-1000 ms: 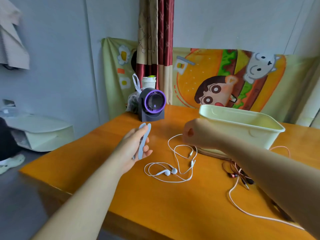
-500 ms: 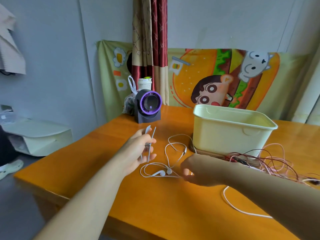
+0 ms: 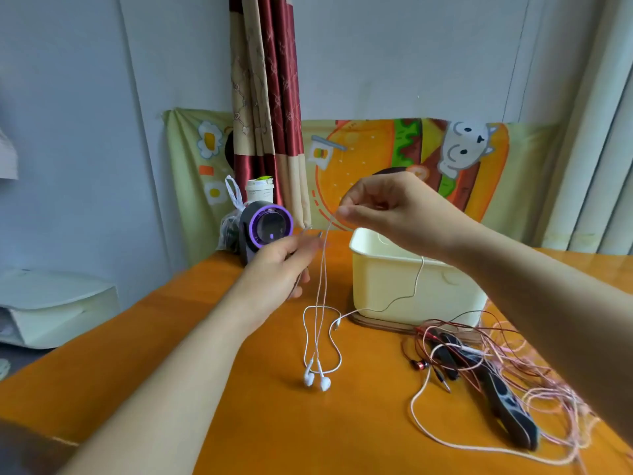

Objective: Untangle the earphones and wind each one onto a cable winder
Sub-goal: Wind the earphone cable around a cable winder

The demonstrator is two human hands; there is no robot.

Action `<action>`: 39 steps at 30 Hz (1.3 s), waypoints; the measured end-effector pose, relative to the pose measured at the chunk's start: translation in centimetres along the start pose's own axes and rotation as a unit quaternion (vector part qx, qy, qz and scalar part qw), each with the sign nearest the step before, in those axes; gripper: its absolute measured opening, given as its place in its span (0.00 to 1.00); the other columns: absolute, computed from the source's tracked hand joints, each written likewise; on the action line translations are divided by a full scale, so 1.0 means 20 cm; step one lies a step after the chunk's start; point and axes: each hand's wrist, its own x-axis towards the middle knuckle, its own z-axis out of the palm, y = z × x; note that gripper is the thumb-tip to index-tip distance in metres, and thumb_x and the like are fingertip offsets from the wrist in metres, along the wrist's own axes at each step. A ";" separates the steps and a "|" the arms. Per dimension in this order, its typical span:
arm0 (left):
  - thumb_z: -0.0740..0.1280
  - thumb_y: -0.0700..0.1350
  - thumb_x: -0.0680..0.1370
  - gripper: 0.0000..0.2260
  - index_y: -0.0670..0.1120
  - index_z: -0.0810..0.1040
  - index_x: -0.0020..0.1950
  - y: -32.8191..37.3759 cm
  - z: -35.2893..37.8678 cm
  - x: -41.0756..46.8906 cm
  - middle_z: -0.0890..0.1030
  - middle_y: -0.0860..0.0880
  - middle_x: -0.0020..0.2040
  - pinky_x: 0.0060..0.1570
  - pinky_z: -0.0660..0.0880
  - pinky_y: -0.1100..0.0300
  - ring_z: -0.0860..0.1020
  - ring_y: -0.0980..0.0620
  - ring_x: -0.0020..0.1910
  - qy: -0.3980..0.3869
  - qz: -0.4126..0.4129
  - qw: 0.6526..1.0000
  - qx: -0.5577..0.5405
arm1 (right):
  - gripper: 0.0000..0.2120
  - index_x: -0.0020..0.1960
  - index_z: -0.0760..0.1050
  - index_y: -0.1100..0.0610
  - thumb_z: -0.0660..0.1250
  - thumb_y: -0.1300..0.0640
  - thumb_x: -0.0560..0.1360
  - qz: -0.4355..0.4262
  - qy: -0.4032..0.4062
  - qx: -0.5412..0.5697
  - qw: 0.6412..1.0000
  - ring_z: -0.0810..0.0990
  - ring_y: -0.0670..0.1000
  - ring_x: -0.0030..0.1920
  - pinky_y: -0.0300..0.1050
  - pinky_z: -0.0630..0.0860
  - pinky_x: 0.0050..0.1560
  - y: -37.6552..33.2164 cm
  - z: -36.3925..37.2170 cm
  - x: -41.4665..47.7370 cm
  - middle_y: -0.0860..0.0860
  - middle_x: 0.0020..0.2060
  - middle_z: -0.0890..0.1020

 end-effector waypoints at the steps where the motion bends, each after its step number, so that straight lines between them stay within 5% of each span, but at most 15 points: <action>1: 0.63 0.63 0.77 0.16 0.54 0.83 0.53 0.02 0.01 0.00 0.76 0.43 0.46 0.34 0.68 0.61 0.71 0.53 0.38 -0.032 -0.007 0.999 -0.025 | 0.08 0.42 0.79 0.54 0.67 0.51 0.76 -0.001 0.000 0.001 1.000 0.68 0.46 0.31 0.39 0.64 0.32 0.00 0.00 0.00 0.49 0.30 0.75; 3: 0.61 0.71 0.72 0.26 0.53 0.83 0.54 0.05 0.03 -0.01 0.77 0.37 0.48 0.34 0.67 0.58 0.71 0.48 0.39 -0.103 -0.007 0.994 -0.027 | 0.07 0.42 0.79 0.54 0.67 0.52 0.76 0.001 0.004 0.008 1.000 0.68 0.41 0.29 0.34 0.65 0.31 0.01 -0.01 -0.01 0.44 0.28 0.75; 5: 0.63 0.67 0.73 0.21 0.54 0.82 0.53 0.06 0.07 -0.02 0.76 0.36 0.44 0.33 0.67 0.61 0.70 0.49 0.36 -0.157 0.016 0.987 0.007 | 0.06 0.40 0.79 0.53 0.68 0.53 0.75 0.000 0.020 0.022 1.000 0.68 0.40 0.27 0.31 0.65 0.31 0.01 -0.01 -0.01 0.42 0.25 0.74; 8: 0.65 0.56 0.75 0.13 0.59 0.78 0.58 0.05 0.13 -0.05 0.74 0.51 0.37 0.32 0.67 0.63 0.68 0.57 0.32 -0.168 0.039 0.984 0.037 | 0.07 0.40 0.78 0.54 0.68 0.53 0.75 0.003 0.087 0.044 0.995 0.69 0.44 0.30 0.39 0.67 0.34 0.03 -0.03 0.00 0.56 0.28 0.77; 11: 0.65 0.58 0.75 0.25 0.73 0.60 0.69 0.01 0.16 -0.04 0.80 0.52 0.49 0.39 0.64 0.67 0.61 0.64 0.38 -0.153 0.055 0.986 0.041 | 0.09 0.42 0.78 0.59 0.68 0.53 0.75 0.017 0.155 0.066 0.986 0.67 0.41 0.27 0.31 0.64 0.30 0.03 -0.06 0.01 0.50 0.27 0.74; 12: 0.64 0.58 0.74 0.27 0.75 0.56 0.69 0.01 0.17 -0.04 0.80 0.52 0.55 0.57 0.69 0.61 0.61 0.62 0.52 -0.151 0.052 0.986 0.044 | 0.08 0.42 0.78 0.59 0.68 0.54 0.76 0.016 0.174 0.070 0.982 0.66 0.40 0.26 0.29 0.63 0.29 0.02 -0.06 0.01 0.47 0.27 0.72; 13: 0.64 0.58 0.74 0.27 0.75 0.56 0.68 0.01 0.18 -0.04 0.79 0.52 0.60 0.41 0.76 0.65 0.72 0.60 0.56 -0.154 0.047 0.986 0.046 | 0.08 0.42 0.78 0.58 0.68 0.55 0.76 0.014 0.190 0.075 0.979 0.65 0.40 0.26 0.29 0.62 0.28 0.03 -0.07 0.02 0.46 0.27 0.70; 14: 0.64 0.58 0.74 0.25 0.74 0.58 0.66 0.01 0.18 -0.05 0.78 0.53 0.63 0.39 0.75 0.69 0.81 0.65 0.45 -0.164 0.046 0.984 0.055 | 0.07 0.41 0.78 0.58 0.68 0.55 0.76 0.011 0.203 0.082 0.976 0.65 0.40 0.26 0.30 0.62 0.28 0.03 -0.08 0.02 0.45 0.26 0.70; 17: 0.63 0.55 0.77 0.21 0.66 0.63 0.68 0.00 0.21 -0.06 0.76 0.57 0.66 0.42 0.72 0.75 0.75 0.76 0.49 -0.188 0.042 0.974 0.118 | 0.07 0.41 0.77 0.58 0.68 0.56 0.76 -0.003 0.220 0.089 0.971 0.66 0.39 0.26 0.28 0.64 0.30 0.01 -0.09 0.03 0.43 0.26 0.70; 22: 0.65 0.58 0.75 0.30 0.63 0.58 0.74 0.00 0.21 -0.06 0.68 0.61 0.70 0.61 0.72 0.63 0.71 0.65 0.66 -0.219 0.021 0.967 0.125 | 0.07 0.39 0.76 0.55 0.68 0.55 0.76 -0.026 0.181 0.085 0.979 0.69 0.45 0.31 0.38 0.66 0.32 -0.05 -0.10 0.04 0.53 0.30 0.73; 26: 0.64 0.41 0.80 0.28 0.59 0.59 0.75 -0.03 0.17 -0.02 0.66 0.56 0.75 0.68 0.66 0.49 0.65 0.47 0.68 -0.234 -0.016 0.965 0.119 | 0.08 0.38 0.75 0.52 0.68 0.55 0.76 -0.029 0.165 0.096 0.981 0.69 0.48 0.32 0.39 0.66 0.33 -0.06 -0.10 0.03 0.55 0.32 0.74; 29: 0.65 0.45 0.80 0.27 0.64 0.60 0.75 -0.07 0.13 0.00 0.67 0.57 0.75 0.70 0.65 0.47 0.68 0.49 0.69 -0.233 -0.030 0.962 0.142 | 0.07 0.39 0.76 0.54 0.68 0.55 0.76 -0.020 0.163 0.109 0.980 0.70 0.48 0.33 0.39 0.67 0.34 -0.04 -0.09 0.02 0.55 0.33 0.75; 33: 0.64 0.51 0.80 0.25 0.65 0.59 0.74 -0.05 0.11 -0.01 0.67 0.58 0.74 0.56 0.68 0.65 0.72 0.72 0.44 -0.239 -0.001 0.953 0.185 | 0.07 0.39 0.77 0.55 0.68 0.55 0.76 -0.010 0.166 0.116 0.979 0.69 0.47 0.33 0.38 0.66 0.34 -0.01 -0.07 0.02 0.54 0.33 0.75; 36: 0.61 0.45 0.83 0.24 0.59 0.58 0.76 -0.02 0.12 -0.03 0.74 0.57 0.68 0.41 0.70 0.70 0.73 0.67 0.35 -0.256 -0.020 0.950 0.176 | 0.07 0.40 0.77 0.56 0.68 0.55 0.76 -0.003 0.170 0.119 0.978 0.70 0.46 0.33 0.37 0.67 0.34 0.00 -0.08 0.02 0.53 0.33 0.75; 39: 0.60 0.44 0.82 0.21 0.56 0.62 0.74 0.00 0.17 -0.06 0.80 0.59 0.61 0.37 0.71 0.65 0.70 0.58 0.36 -0.276 -0.031 0.949 0.152 | 0.07 0.40 0.77 0.56 0.68 0.55 0.76 0.002 0.173 0.122 0.977 0.70 0.45 0.32 0.34 0.67 0.32 -0.01 -0.08 0.04 0.52 0.32 0.75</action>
